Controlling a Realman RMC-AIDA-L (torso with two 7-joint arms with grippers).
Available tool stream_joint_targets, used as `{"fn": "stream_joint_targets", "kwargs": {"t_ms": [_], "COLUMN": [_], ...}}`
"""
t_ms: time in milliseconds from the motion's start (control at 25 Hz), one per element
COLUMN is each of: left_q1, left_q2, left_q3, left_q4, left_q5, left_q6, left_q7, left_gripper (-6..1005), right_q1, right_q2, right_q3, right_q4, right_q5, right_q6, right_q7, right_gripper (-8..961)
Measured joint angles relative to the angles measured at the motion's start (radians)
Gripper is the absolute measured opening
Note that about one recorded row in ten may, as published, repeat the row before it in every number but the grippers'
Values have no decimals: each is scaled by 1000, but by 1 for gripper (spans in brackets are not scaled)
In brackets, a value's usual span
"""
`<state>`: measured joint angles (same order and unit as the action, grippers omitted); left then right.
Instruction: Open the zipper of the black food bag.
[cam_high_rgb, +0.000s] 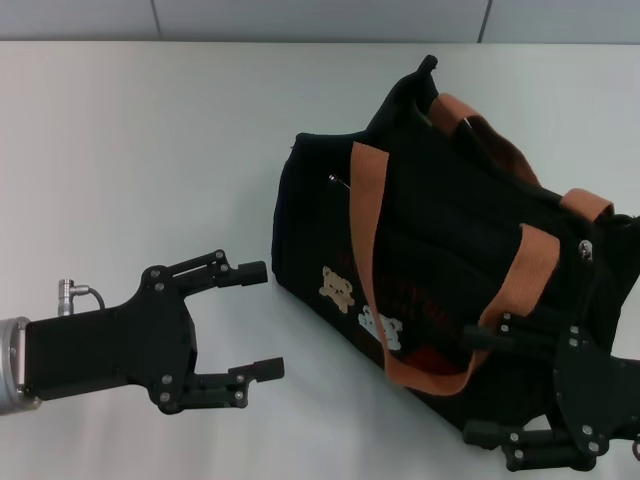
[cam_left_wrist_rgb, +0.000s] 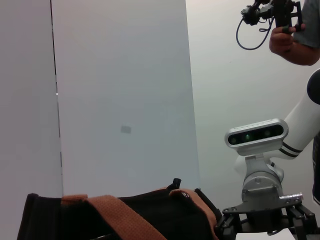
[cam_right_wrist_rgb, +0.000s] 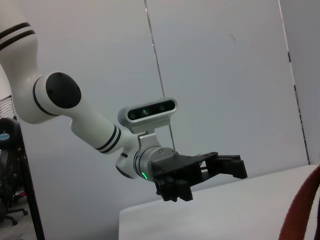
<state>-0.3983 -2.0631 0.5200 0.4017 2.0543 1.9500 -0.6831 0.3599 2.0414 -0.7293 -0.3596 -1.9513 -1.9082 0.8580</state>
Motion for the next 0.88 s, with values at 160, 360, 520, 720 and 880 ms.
{"fn": "stream_joint_targets", "kwargs": {"t_ms": [160, 360, 520, 720, 880], "left_q1": [0, 1, 2, 2, 2], "left_q2": [1, 2, 3, 4, 5], "left_q3": [1, 1, 2, 3, 5], "left_q4": [0, 1, 2, 2, 2], "left_q5": [0, 0, 0, 0, 0], "left_q6": [-1, -1, 0, 1, 6], "left_q7": [0, -1, -1, -1, -1], "left_gripper": [827, 827, 827, 827, 827], "right_q1": [-3, 1, 2, -1, -4], "right_q2": [5, 7, 9, 10, 11], "right_q3": [19, 27, 27, 27, 27], "right_q4": [-1, -1, -1, -1, -1], "right_q5": [0, -2, -3, -1, 0], "right_q6": [4, 11, 15, 24, 25], "right_q7": [-3, -4, -5, -5, -7], "right_gripper": [840, 841, 841, 841, 841]}}
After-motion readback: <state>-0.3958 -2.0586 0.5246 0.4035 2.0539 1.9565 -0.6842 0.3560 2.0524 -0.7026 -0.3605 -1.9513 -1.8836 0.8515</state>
